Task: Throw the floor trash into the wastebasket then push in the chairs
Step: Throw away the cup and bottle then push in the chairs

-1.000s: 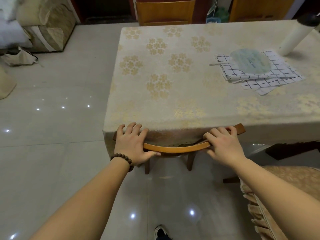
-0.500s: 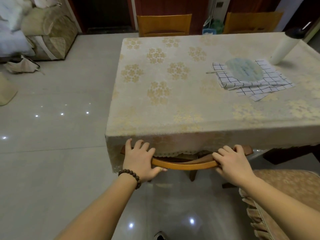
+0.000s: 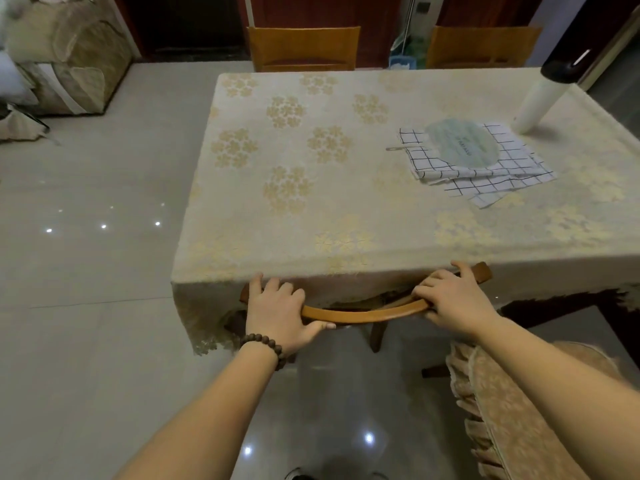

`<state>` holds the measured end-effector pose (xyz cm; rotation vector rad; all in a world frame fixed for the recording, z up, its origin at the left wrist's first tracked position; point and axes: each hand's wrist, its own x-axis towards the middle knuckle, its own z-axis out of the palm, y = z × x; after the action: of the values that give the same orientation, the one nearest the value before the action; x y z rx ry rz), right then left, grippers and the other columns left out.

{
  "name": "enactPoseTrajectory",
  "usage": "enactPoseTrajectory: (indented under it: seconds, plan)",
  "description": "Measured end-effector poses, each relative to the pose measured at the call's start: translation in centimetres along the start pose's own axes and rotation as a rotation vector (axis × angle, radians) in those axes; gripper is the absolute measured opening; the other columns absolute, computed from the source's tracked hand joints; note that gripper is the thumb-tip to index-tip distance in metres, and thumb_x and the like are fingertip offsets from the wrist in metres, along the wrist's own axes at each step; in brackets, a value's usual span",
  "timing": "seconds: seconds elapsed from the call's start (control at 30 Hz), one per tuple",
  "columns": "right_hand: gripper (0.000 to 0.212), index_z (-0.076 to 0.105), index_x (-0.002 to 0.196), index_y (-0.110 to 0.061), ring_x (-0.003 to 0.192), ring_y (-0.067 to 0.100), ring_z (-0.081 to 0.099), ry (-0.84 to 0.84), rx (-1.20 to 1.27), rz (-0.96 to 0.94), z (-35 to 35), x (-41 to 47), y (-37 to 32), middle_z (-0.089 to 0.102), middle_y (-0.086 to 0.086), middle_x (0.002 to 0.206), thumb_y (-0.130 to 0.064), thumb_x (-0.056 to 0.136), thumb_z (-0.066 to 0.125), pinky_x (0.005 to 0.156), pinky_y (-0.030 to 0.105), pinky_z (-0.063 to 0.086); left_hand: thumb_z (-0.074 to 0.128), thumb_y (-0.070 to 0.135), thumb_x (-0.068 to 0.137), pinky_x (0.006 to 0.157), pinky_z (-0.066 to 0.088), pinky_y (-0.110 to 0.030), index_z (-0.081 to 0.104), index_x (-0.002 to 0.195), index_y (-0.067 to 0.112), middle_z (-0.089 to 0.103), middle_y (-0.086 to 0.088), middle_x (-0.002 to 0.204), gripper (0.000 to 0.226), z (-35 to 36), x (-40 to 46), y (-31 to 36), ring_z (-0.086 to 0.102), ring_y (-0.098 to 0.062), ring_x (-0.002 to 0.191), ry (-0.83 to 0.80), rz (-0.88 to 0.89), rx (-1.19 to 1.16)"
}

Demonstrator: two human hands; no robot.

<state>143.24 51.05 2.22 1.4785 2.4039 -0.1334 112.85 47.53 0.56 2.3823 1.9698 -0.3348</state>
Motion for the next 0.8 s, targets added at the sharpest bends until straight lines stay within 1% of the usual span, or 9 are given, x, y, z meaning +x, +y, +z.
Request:
enactPoseTrajectory:
  seconds: [0.1,0.17,0.23,0.33,0.43,0.53,0.6,0.7,0.8]
  plan:
    - [0.020,0.065,0.087,-0.032,0.088,0.022,0.061,0.133,-0.018,-0.035,1.4,-0.2,-0.5,0.066,-0.011,0.083,-0.047,0.074,0.064,0.101,0.061,0.029,0.017,0.090,0.068,0.100,0.030,-0.050,0.066,0.081,0.026,0.067,0.006,0.085,0.081,1.0,-0.9,-0.7,0.058,-0.022,0.090,0.138,0.007,-0.058]
    - [0.020,0.064,0.080,-0.031,0.080,0.021,0.060,0.196,-0.018,-0.052,1.9,-0.1,-0.7,0.064,-0.010,0.074,-0.049,0.071,0.063,0.099,0.062,0.033,0.020,0.089,0.070,0.089,0.036,-0.047,0.062,0.065,0.023,0.064,0.005,0.069,0.078,1.8,-1.3,-1.0,0.058,-0.023,0.074,0.225,0.018,-0.064]
    - [0.025,0.064,0.082,-0.032,0.083,0.020,0.060,0.194,-0.014,-0.056,1.6,0.4,-0.7,0.064,-0.010,0.076,-0.053,0.074,0.052,0.102,0.062,0.029,0.021,0.088,0.071,0.086,0.037,-0.046,0.060,0.061,0.022,0.061,0.005,0.064,0.077,2.2,-1.2,-1.3,0.057,-0.022,0.069,0.254,0.021,-0.069]
    - [0.038,0.065,0.087,-0.032,0.093,0.021,0.059,0.184,0.004,-0.061,1.5,1.1,-1.0,0.066,-0.010,0.084,-0.057,0.076,0.039,0.107,0.060,0.023,0.023,0.089,0.070,0.091,0.035,-0.049,0.063,0.062,0.023,0.061,0.006,0.064,0.078,2.2,-0.5,-2.1,0.058,-0.023,0.071,0.246,0.047,-0.068]
    - [0.045,0.065,0.108,-0.031,0.111,0.022,0.057,0.214,0.027,-0.047,1.9,1.5,-1.4,0.068,-0.007,0.107,-0.057,0.076,0.045,0.109,0.061,0.017,0.029,0.090,0.067,0.098,0.032,-0.054,0.070,0.077,0.021,0.068,0.002,0.082,0.081,2.4,0.3,-3.3,0.061,-0.027,0.089,0.215,0.059,-0.031]
    - [0.068,0.054,0.129,-0.031,0.125,0.022,0.050,0.211,0.016,-0.008,2.2,1.8,-1.9,0.061,-0.005,0.127,-0.068,0.075,0.034,0.110,0.061,0.014,0.029,0.091,0.066,0.104,0.026,-0.058,0.070,0.108,0.021,0.066,-0.004,0.115,0.091,2.5,0.5,-3.6,0.057,-0.031,0.114,0.167,0.047,0.006]
    - [0.078,0.048,0.135,-0.032,0.129,0.022,0.045,0.206,0.003,0.003,2.1,1.7,-2.1,0.057,-0.004,0.133,-0.074,0.074,0.024,0.111,0.060,0.012,0.016,0.093,0.065,0.108,0.020,-0.059,0.061,0.126,0.025,0.057,-0.004,0.134,0.101,2.0,0.5,-3.3,0.046,-0.030,0.129,0.108,0.014,0.028]
    - [0.083,0.032,0.144,-0.033,0.139,0.021,0.030,0.165,-0.026,0.017,1.6,1.5,-2.2,0.043,-0.004,0.146,-0.075,0.074,0.016,0.113,0.058,0.003,-0.004,0.093,0.058,0.113,0.002,-0.058,0.034,0.145,0.033,0.029,-0.001,0.155,0.113,1.0,0.3,-3.0,0.016,-0.027,0.145,0.014,-0.021,0.057]
    - [0.077,0.024,0.146,-0.034,0.142,0.023,0.020,0.131,-0.020,0.047,1.6,1.6,-2.6,0.034,-0.002,0.150,-0.074,0.081,0.033,0.114,0.058,-0.001,0.010,0.093,0.063,0.114,-0.005,-0.059,0.014,0.150,0.035,0.007,-0.002,0.161,0.104,0.5,0.5,-2.9,-0.004,-0.027,0.147,-0.086,-0.041,0.033]
